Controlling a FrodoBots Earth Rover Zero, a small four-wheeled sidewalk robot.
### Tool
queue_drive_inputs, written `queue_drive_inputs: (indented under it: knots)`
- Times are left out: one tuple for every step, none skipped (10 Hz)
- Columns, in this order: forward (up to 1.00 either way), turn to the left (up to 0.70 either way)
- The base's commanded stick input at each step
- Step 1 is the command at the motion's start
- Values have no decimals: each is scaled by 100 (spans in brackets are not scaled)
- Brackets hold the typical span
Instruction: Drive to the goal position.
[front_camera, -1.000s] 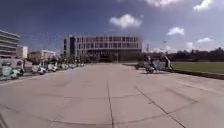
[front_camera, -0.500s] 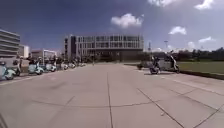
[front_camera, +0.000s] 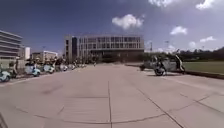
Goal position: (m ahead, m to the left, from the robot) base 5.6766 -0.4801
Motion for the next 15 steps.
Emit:
queue_drive_inputs:
  knots:
    - [70,0]
    - [70,0]
    - [70,0]
    - [70,0]
    - [70,0]
    - [70,0]
    - [70,0]
    - [70,0]
    - [70,0]
    - [70,0]
    - [70,-1]
    - [70,-2]
    - [70,-14]
    - [70,-25]
    - [70,-28]
